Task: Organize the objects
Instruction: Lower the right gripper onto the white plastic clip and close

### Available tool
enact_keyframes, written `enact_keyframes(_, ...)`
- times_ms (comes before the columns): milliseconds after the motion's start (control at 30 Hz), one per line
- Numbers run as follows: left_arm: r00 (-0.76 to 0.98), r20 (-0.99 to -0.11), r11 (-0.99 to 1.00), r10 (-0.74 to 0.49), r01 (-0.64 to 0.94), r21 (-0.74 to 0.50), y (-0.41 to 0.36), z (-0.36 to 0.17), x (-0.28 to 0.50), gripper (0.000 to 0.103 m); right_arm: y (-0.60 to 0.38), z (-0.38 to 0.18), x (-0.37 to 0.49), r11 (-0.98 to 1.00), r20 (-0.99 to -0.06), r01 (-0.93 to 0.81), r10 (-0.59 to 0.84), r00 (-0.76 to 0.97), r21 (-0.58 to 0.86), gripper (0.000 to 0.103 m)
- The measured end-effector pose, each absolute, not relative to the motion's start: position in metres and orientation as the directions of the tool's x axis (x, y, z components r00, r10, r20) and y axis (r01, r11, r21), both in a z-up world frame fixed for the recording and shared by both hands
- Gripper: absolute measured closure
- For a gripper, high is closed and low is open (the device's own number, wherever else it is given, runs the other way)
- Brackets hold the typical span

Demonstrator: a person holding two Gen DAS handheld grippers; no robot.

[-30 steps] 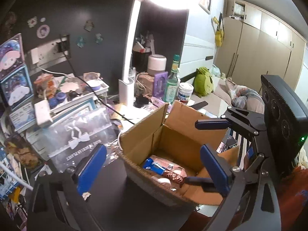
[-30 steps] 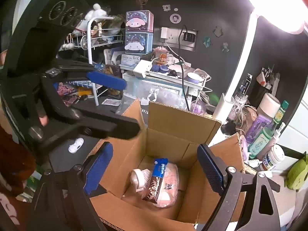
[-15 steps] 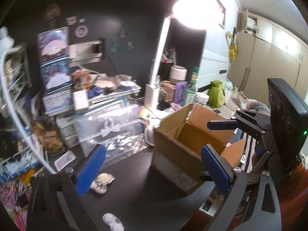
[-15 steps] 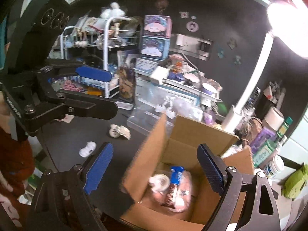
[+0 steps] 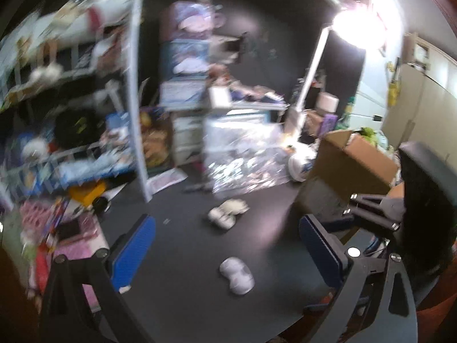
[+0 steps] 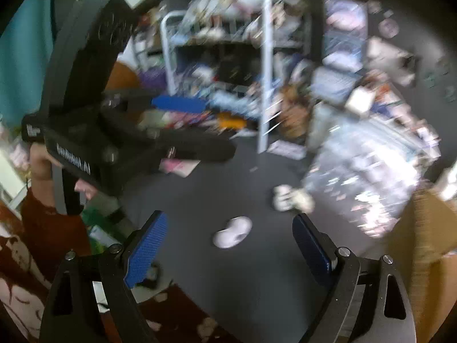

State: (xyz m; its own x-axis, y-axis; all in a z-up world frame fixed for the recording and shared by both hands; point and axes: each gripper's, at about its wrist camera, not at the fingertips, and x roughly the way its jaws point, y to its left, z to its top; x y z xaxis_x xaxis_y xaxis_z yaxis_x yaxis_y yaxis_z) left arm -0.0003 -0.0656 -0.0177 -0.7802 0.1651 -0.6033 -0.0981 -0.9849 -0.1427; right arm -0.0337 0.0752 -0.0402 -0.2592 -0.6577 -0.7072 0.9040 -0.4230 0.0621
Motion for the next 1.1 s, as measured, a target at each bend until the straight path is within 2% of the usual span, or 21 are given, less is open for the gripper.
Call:
enact_keyframes(267,-0.734,-0.668,-0.988,0.118,-0.019,-0.155,-0.096,-0.064,0.012,0.003,0.035,-0.127,-0.045,-0.466,-0.797,0.868,-0.583,-0.158,0.169,0.017)
enact_keyframes(433,-0.713,-0.69,-0.986,0.122,-0.004,-0.169,-0.1,-0.078,0.016,0.003,0.025,-0.144,-0.055,-0.516,-0.806,0.849,-0.547,-0.227,0.111,0.036)
enact_keyframes(500,-0.709,-0.695,-0.985,0.121,0.0,-0.172,-0.1,-0.081,0.016,0.003,0.022,-0.147,-0.058,-0.532,-0.805,0.841,-0.539,-0.247,0.098,0.048)
enact_keyframes(533,-0.705,-0.698,-0.984,0.125,0.0,-0.175,-0.1,-0.083,0.016,0.003,0.023,-0.146,-0.061,-0.538,-0.802,0.838,-0.538,-0.258,0.091,0.051)
enact_keyframes(600,-0.698,-0.704,-0.985,0.127,-0.004,-0.173,-0.098,-0.085,0.015,0.003,0.022,-0.146,-0.063,-0.551,-0.798,0.832,-0.528,-0.291,0.062,0.066)
enact_keyframes(800,-0.687,-0.712,-0.983,0.146,-0.022,-0.181,-0.092,-0.087,0.011,0.003,0.027,-0.145,-0.065,-0.551,-0.787,0.832,-0.538,-0.302,0.057,0.074)
enact_keyframes(1100,-0.666,-0.719,-0.975,0.2,-0.063,-0.212,-0.076,-0.089,0.001,0.003,0.033,-0.139,-0.063,-0.523,-0.777,0.85,-0.561,-0.286,0.065,0.075)
